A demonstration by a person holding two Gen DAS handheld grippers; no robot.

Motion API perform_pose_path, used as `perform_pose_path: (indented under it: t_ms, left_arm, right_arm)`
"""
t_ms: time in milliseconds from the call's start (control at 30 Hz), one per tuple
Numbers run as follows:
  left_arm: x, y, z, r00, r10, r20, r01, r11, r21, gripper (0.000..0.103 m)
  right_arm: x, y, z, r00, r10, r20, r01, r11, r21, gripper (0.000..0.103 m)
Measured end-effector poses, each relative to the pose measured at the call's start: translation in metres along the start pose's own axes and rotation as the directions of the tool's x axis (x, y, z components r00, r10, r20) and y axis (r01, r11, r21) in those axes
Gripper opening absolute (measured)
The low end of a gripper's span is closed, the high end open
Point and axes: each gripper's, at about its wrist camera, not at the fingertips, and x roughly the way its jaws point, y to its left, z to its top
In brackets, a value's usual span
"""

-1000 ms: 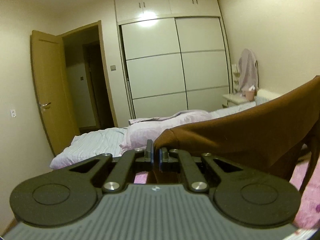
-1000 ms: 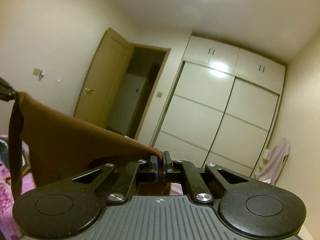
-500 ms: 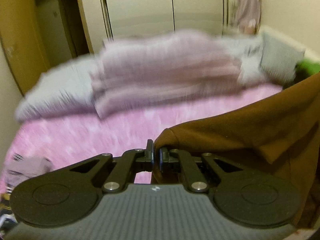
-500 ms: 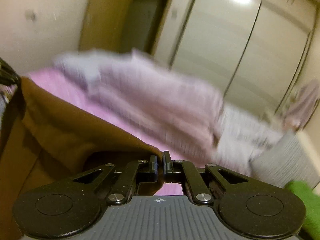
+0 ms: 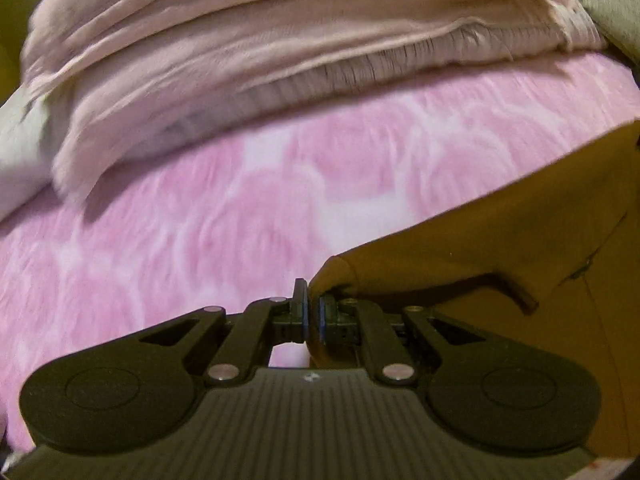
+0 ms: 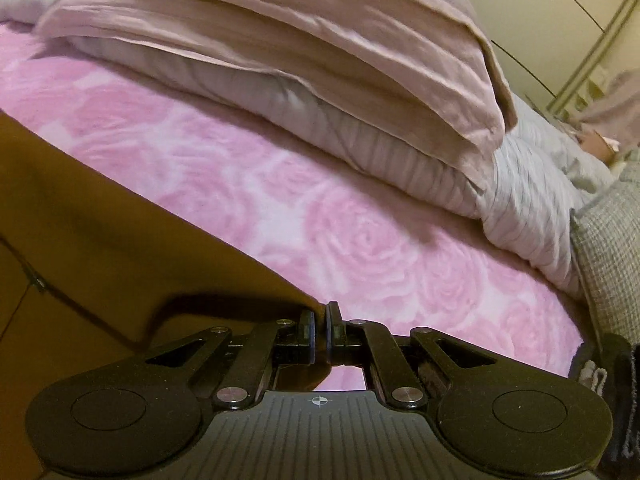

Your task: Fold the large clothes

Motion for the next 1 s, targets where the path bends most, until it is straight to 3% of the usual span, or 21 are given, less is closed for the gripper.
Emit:
perform_pose_path:
  t_ms: [67, 133, 200, 233, 267, 333, 367, 433, 467, 500, 533, 567, 633, 667, 700, 767, 800, 900, 933, 1000]
  left_arm:
    - [0.025, -0.005, 0.012, 1.0, 0.006, -0.006, -0.006, 0.999, 0.041, 0.009]
    - [0.043, -0.012, 0.016, 0.998, 0.025, -0.054, -0.021, 0.996, 0.081, 0.021]
    - [0.048, -0.004, 0.011, 0.999, 0.016, -0.039, -0.015, 0.999, 0.037, 0.029]
    - [0.046, 0.003, 0.006, 1.0, 0.0, -0.027, 0.0, 1.0, 0.004, 0.038]
    - [0.044, 0.012, -0.001, 1.0, -0.011, -0.015, 0.01, 0.999, -0.042, 0.043]
    - [0.031, 0.032, -0.014, 0.999, -0.042, 0.023, 0.045, 0.988, -0.146, 0.043]
    - [0.02, 0.032, -0.018, 0.998, -0.043, 0.05, 0.05, 0.989, -0.139, 0.04]
    - [-0.007, 0.016, -0.032, 0.992, -0.042, 0.122, 0.047, 0.998, -0.038, 0.029]
    - [-0.016, 0.008, -0.038, 0.987, -0.05, 0.153, 0.053, 0.998, -0.015, 0.029]
    - [-0.025, 0.002, -0.043, 0.983, -0.069, 0.168, 0.071, 0.997, -0.007, 0.029]
    - [-0.029, -0.004, -0.046, 0.983, -0.071, 0.168, 0.073, 0.997, -0.008, 0.03]
    - [-0.031, -0.01, -0.049, 0.986, -0.034, 0.162, 0.037, 0.999, -0.013, 0.03]
    - [-0.033, -0.022, -0.05, 0.987, 0.082, 0.139, -0.08, 0.997, -0.019, 0.023]
    - [-0.036, -0.025, -0.051, 0.988, 0.058, 0.141, -0.055, 0.998, -0.031, 0.023]
    - [-0.037, -0.029, -0.05, 0.99, -0.061, 0.13, 0.066, 0.997, -0.032, 0.023]
    - [-0.03, -0.048, -0.047, 0.969, -0.238, 0.065, 0.237, 0.971, 0.03, 0.013]
    - [-0.023, -0.06, -0.046, 0.958, -0.285, 0.032, 0.282, 0.956, 0.081, 0.01]
    - [0.014, -0.089, -0.042, 0.923, -0.376, -0.081, 0.385, 0.906, 0.175, 0.008]
    - [0.025, -0.093, -0.038, 0.921, -0.378, -0.093, 0.389, 0.903, 0.18, 0.008]
    - [0.038, -0.094, -0.019, 0.923, -0.384, -0.023, 0.38, 0.9, 0.213, 0.008]
  right_arm:
    - [0.022, -0.006, 0.002, 0.999, 0.014, -0.037, -0.012, 0.999, 0.051, 0.001]
    - [0.042, -0.011, -0.002, 0.992, 0.023, -0.126, -0.015, 0.998, 0.068, 0.008]
    - [0.046, -0.018, -0.01, 0.99, -0.009, -0.138, 0.02, 0.997, 0.077, 0.029]
    - [0.041, -0.023, -0.013, 0.991, -0.037, -0.125, 0.049, 0.994, 0.095, 0.053]
    - [0.033, -0.03, -0.017, 0.991, -0.072, -0.109, 0.085, 0.989, 0.118, 0.059]
    - [0.005, -0.045, -0.024, 0.994, -0.103, -0.034, 0.107, 0.976, 0.188, 0.059]
    - [-0.013, -0.05, -0.027, 0.996, -0.082, 0.031, 0.072, 0.967, 0.243, 0.059]
    - [-0.044, -0.056, -0.038, 0.983, 0.086, 0.16, -0.132, 0.945, 0.301, 0.055]
    - [-0.052, -0.051, -0.04, 0.971, 0.155, 0.18, -0.203, 0.933, 0.297, 0.045]
    - [-0.057, -0.042, -0.042, 0.964, 0.205, 0.167, -0.246, 0.928, 0.28, 0.037]
    - [-0.057, -0.03, -0.044, 0.954, 0.268, 0.137, -0.295, 0.919, 0.261, 0.023]
    - [-0.055, -0.019, -0.046, 0.94, 0.325, 0.107, -0.342, 0.909, 0.239, 0.014]
    - [-0.051, 0.006, -0.052, 0.926, 0.372, 0.057, -0.376, 0.908, 0.186, 0.013]
    - [-0.048, 0.015, -0.053, 0.925, 0.378, 0.037, -0.379, 0.911, 0.161, 0.013]
    - [-0.044, 0.024, -0.054, 0.924, 0.382, 0.017, -0.38, 0.914, 0.142, 0.013]
    - [-0.028, 0.034, -0.054, 0.924, 0.382, -0.018, -0.376, 0.917, 0.133, 0.013]
    - [-0.02, 0.036, -0.052, 0.924, 0.381, -0.031, -0.374, 0.918, 0.135, 0.013]
    - [0.01, 0.031, -0.039, 0.924, 0.379, -0.055, -0.37, 0.92, 0.132, 0.013]
    - [0.019, 0.028, -0.03, 0.921, 0.389, -0.036, -0.382, 0.916, 0.127, 0.013]
    - [0.035, 0.021, -0.008, 0.941, 0.34, -0.012, -0.336, 0.935, 0.115, 0.013]
